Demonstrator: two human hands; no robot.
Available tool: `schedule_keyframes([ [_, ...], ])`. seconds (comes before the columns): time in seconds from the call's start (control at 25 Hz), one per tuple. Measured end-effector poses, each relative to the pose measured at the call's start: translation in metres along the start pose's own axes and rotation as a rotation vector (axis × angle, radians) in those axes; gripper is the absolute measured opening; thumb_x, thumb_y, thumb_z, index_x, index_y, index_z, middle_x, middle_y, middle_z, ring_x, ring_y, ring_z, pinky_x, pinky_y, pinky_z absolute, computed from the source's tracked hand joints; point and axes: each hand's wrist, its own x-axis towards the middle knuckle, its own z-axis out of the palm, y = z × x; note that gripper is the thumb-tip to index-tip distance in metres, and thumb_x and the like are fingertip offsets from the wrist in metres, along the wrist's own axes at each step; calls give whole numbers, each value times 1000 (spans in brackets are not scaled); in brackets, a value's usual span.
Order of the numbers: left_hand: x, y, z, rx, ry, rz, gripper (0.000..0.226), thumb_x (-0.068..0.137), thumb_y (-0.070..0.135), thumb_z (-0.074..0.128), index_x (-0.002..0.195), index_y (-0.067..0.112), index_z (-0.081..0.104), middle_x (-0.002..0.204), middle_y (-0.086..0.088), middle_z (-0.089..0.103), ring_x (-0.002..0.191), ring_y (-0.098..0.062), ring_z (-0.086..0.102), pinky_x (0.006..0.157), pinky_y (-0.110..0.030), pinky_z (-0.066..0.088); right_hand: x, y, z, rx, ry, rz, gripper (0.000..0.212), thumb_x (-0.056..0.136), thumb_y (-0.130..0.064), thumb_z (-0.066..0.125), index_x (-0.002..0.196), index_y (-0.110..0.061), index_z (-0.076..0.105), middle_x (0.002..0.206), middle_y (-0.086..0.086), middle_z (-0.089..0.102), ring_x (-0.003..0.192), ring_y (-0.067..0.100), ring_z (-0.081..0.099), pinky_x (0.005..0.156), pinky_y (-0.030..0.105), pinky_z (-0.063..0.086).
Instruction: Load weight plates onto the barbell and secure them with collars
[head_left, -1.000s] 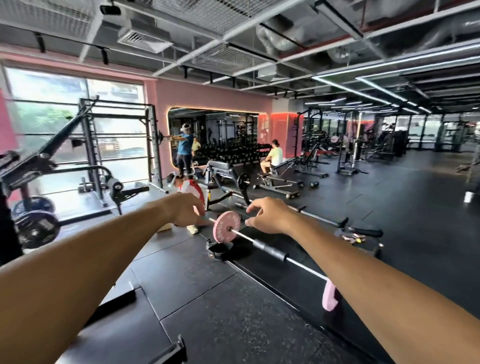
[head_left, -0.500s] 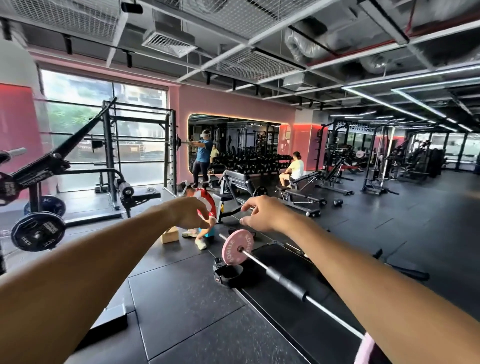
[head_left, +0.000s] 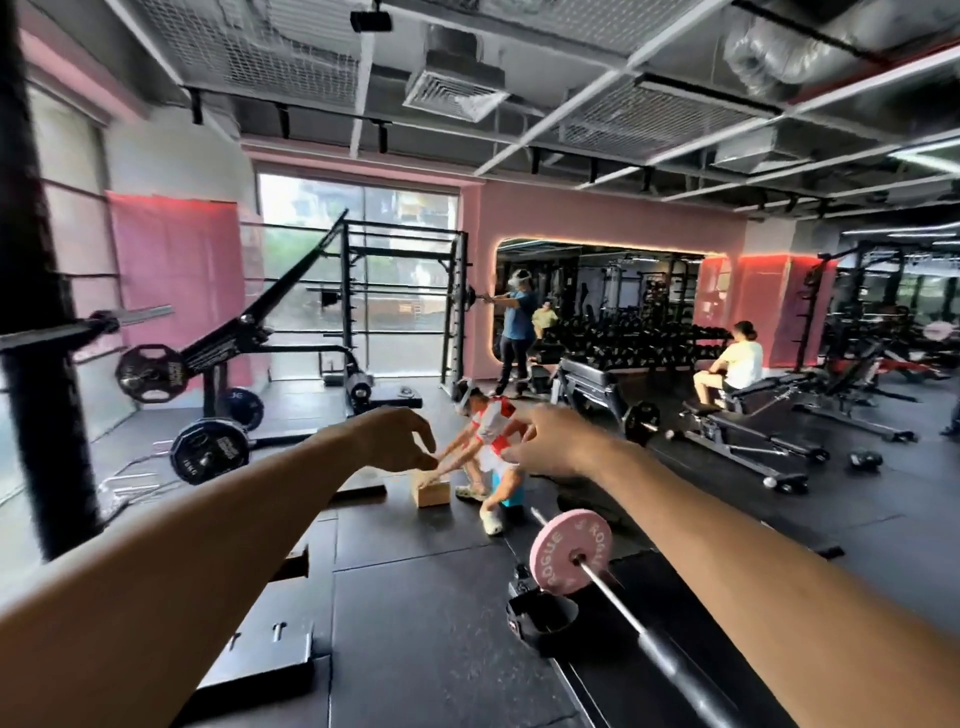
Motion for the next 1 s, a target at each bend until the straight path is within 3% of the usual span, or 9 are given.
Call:
schedule_keyframes([
  [0.08, 31, -7, -2, -41, 14, -18, 30, 89, 26, 77, 113, 8, 73, 81, -3, 71, 69, -9, 54, 59, -7, 37, 49, 12, 3, 18, -14, -56, 37, 84, -37, 70, 121, -29, 66, 129, 3, 63, 105, 19, 59, 76, 26, 47],
  [0.16, 64, -19, -2, 2, 32, -52, 29, 90, 28, 76, 113, 10, 73, 95, -10, 76, 64, -5, 53, 58, -6, 36, 99, 23, 16, 24, -64, -102, 38, 85, -37, 70, 122, -29, 65, 133, 4, 62, 106, 19, 59, 80, 27, 44],
  [0.4, 190, -88, 1, 118, 59, -200, 31, 89, 40, 74, 117, 25, 72, 101, 7, 65, 99, -13, 64, 83, -19, 44, 257, 48, 60, 86, -159, -193, 40, 88, -36, 69, 127, -28, 63, 135, 6, 61, 116, 22, 60, 90, 27, 47],
  [0.52, 277, -134, -6, 91, 70, -242, 30, 88, 38, 76, 113, 23, 74, 92, 6, 63, 92, -16, 65, 87, -24, 49, 349, 60, 73, 92, -173, -212, 39, 88, -36, 70, 126, -28, 63, 131, 5, 64, 114, 22, 62, 90, 28, 47],
  [0.6, 337, -162, -13, -16, 78, -241, 28, 87, 28, 79, 110, 12, 75, 89, -3, 65, 77, -16, 60, 80, -22, 47, 411, 72, 78, 81, -175, -211, 38, 88, -37, 70, 125, -31, 63, 130, 4, 65, 113, 21, 62, 84, 26, 44],
  [0.68, 390, -179, -20, -5, 100, -221, 27, 88, 26, 78, 109, 10, 75, 93, -9, 72, 78, -14, 60, 75, -19, 45, 466, 86, 78, 84, -148, -202, 35, 87, -38, 70, 122, -34, 64, 129, 5, 65, 110, 21, 61, 80, 24, 39],
  [0.88, 532, -215, -21, 37, 89, -243, 24, 90, 33, 75, 110, 19, 75, 98, 1, 74, 62, 4, 58, 54, -3, 37, 622, 126, 95, 93, -153, -230, 36, 87, -38, 70, 122, -32, 64, 126, 1, 63, 102, 17, 56, 76, 23, 37],
  [1.0, 608, -246, -19, 45, 103, -291, 27, 92, 30, 73, 114, 14, 73, 110, -3, 76, 68, 5, 60, 56, -2, 38, 719, 146, 117, 113, -158, -296, 35, 86, -38, 72, 120, -31, 67, 114, -3, 65, 95, 13, 56, 73, 20, 39],
])
